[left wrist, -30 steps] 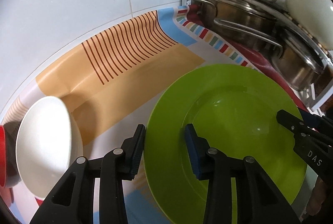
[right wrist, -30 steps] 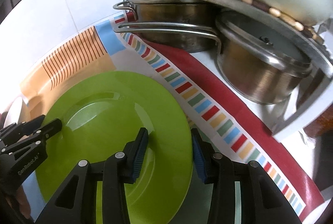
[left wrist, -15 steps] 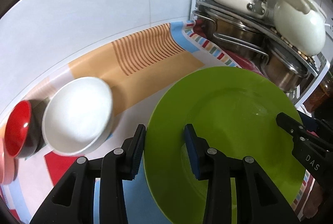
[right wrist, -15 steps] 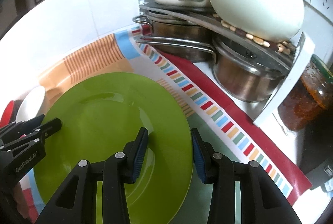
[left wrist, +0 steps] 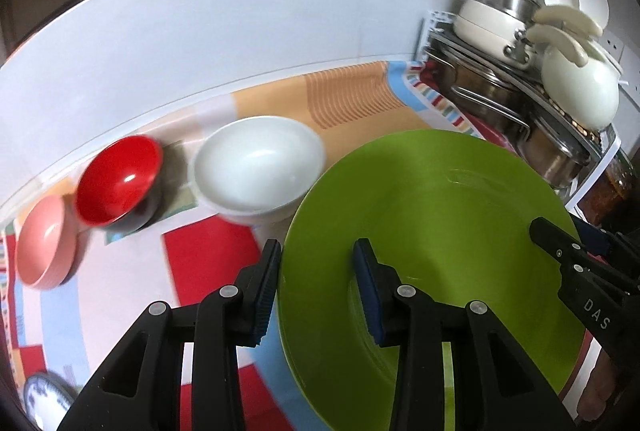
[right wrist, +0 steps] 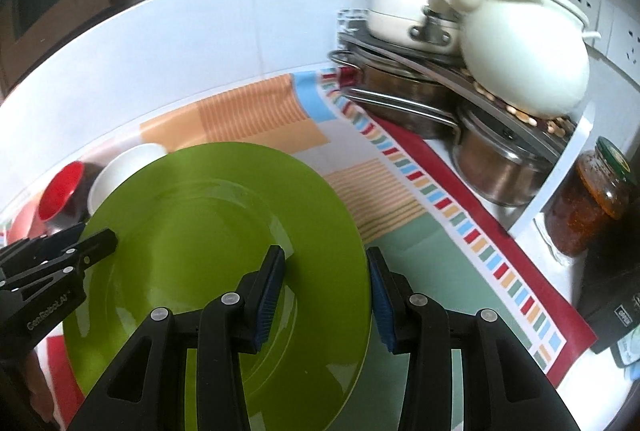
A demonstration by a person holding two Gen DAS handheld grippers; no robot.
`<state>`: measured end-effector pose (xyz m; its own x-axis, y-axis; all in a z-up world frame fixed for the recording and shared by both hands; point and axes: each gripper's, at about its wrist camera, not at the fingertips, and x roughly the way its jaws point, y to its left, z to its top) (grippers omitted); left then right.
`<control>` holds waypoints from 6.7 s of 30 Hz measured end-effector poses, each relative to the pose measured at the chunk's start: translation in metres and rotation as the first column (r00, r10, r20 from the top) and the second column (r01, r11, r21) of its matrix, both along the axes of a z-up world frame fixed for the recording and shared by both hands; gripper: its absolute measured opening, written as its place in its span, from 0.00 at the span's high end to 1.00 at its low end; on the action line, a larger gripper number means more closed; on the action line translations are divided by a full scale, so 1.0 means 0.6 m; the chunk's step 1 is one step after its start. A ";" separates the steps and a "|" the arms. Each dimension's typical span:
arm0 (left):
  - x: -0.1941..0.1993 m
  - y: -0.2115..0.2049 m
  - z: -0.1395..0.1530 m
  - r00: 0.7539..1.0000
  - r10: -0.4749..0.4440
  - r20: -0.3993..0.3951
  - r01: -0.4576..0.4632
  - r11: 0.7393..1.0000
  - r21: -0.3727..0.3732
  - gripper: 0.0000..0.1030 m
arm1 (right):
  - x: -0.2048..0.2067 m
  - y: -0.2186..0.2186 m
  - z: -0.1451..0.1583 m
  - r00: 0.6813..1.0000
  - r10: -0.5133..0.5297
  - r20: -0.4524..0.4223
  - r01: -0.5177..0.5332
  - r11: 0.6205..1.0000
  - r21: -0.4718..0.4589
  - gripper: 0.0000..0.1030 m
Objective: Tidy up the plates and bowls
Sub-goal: 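Lift the lime-green plate with both grippers and carry it toward the sink, then lower the lime-green plate onto the blue-patterned plates and open both grippers, then move both grippers toward the pink bowl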
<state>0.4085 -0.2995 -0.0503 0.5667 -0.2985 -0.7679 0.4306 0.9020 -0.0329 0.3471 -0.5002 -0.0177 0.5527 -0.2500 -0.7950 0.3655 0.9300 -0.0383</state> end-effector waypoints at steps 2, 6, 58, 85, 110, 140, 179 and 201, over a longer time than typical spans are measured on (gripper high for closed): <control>-0.008 0.023 0.004 1.000 0.019 0.004 -0.019 1.000 -0.007 0.64 | -0.002 0.021 0.005 1.000 0.023 0.002 -0.023 1.000 -0.004 0.59; -0.025 0.069 0.011 0.998 0.057 0.012 -0.057 0.998 -0.020 0.64 | -0.009 0.057 0.015 0.998 0.061 0.010 -0.061 0.998 -0.009 0.59; -0.193 0.578 0.055 0.914 0.402 0.063 -0.399 0.916 -0.046 0.65 | -0.069 0.533 0.056 0.915 0.399 0.060 -0.401 0.916 0.025 0.59; -0.212 0.745 -0.045 0.852 0.518 -0.069 -0.517 0.855 0.033 0.65 | -0.053 0.729 -0.035 0.836 0.545 -0.065 -0.538 0.838 0.094 0.59; -0.200 0.739 -0.108 0.836 0.528 -0.151 -0.519 0.849 0.097 0.66 | -0.042 0.726 -0.113 0.820 0.544 -0.179 -0.521 0.838 0.163 0.59; -0.187 0.694 -0.003 0.880 0.474 0.010 -0.474 0.880 0.013 0.37 | -0.030 0.692 -0.031 0.845 0.533 -0.045 -0.524 0.842 0.129 0.40; 0.070 0.647 0.036 0.927 0.365 0.081 -0.368 0.930 0.021 0.37 | 0.177 0.657 -0.013 0.887 0.461 0.031 -0.461 0.880 0.114 0.36; 0.226 0.607 -0.062 0.954 0.296 -0.053 -0.291 0.954 0.077 0.43 | 0.304 0.656 -0.097 0.900 0.436 -0.023 -0.426 0.889 0.169 0.44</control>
<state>0.5441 0.0649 -0.0875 0.5710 -0.0723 -0.8178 0.1457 0.9892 0.0143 0.5293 -0.1068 -0.0760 0.5291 0.1317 -0.8383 -0.0712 0.9913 0.1108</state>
